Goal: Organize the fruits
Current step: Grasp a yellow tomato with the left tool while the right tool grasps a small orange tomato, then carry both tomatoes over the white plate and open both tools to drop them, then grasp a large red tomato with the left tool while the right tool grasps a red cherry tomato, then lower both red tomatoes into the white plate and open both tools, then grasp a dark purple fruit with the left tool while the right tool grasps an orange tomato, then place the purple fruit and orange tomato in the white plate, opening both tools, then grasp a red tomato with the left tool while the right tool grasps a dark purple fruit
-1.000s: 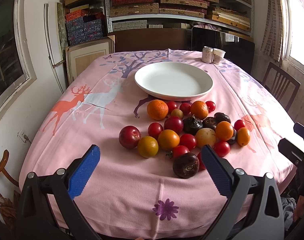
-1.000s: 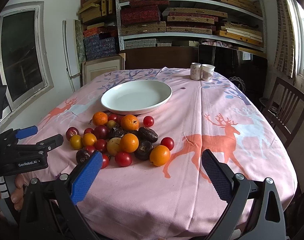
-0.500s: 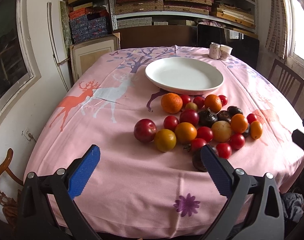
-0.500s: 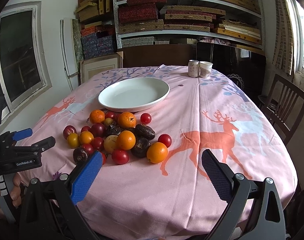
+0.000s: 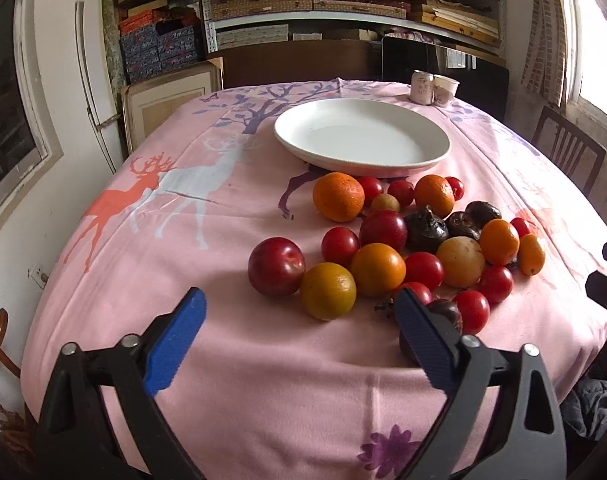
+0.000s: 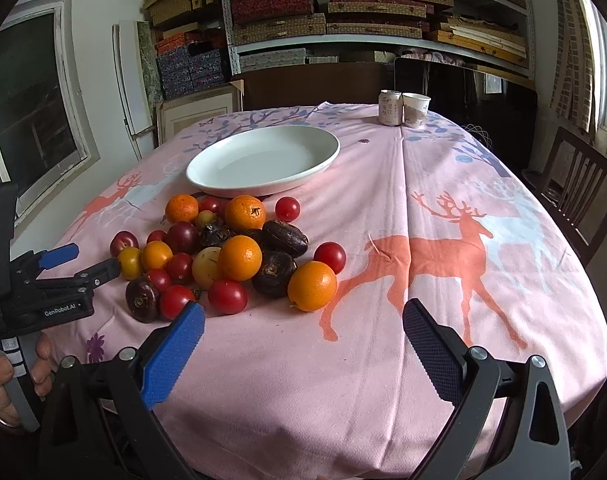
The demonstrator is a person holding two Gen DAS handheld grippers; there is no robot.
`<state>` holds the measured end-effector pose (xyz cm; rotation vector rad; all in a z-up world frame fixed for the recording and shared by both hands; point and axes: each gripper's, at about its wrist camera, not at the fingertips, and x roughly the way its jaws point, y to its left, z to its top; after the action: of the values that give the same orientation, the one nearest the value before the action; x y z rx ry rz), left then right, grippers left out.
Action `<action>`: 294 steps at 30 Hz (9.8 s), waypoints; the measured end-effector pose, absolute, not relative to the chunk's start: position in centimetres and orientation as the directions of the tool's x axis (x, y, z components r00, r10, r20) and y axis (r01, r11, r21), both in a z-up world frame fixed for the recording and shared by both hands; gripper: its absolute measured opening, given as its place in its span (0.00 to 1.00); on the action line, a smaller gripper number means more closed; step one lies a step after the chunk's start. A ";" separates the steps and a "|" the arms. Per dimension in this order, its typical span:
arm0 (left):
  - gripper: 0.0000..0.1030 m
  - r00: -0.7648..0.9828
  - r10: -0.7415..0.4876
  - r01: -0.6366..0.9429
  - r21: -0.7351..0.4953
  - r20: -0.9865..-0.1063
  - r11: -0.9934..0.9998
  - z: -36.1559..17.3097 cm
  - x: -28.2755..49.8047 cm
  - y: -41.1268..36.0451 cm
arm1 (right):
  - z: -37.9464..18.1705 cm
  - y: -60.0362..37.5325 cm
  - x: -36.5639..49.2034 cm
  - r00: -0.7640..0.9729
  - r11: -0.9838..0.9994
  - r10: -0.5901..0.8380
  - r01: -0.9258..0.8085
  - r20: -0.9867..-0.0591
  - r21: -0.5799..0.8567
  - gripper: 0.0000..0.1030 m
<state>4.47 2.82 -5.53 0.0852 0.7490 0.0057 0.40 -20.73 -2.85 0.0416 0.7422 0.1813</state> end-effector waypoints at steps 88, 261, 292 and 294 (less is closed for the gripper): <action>0.67 0.639 -0.056 0.170 0.070 -0.767 0.983 -7.2 8.6 6.4 | -5.5 -25.3 8.7 0.661 0.950 0.311 -0.188 -0.683 0.250 0.54; 0.31 0.627 -0.281 0.386 -0.023 -0.726 0.922 -7.9 5.9 -1.4 | -6.5 -21.6 9.0 0.657 0.908 0.415 -0.345 -0.629 0.239 0.50; 0.32 0.716 -0.275 0.346 -0.016 -0.642 0.938 -1.3 13.3 -1.5 | 0.0 -21.4 16.0 0.648 0.873 0.488 -0.354 -0.584 0.336 0.39; 0.32 0.717 -0.274 0.347 -0.013 -0.641 0.938 -0.5 15.9 -2.2 | 0.1 -21.0 18.3 0.642 0.876 0.482 -0.339 -0.596 0.343 0.39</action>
<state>15.94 -2.16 -0.47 0.1104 0.6910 -0.3442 18.30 -21.04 0.08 0.2069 0.7374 0.4717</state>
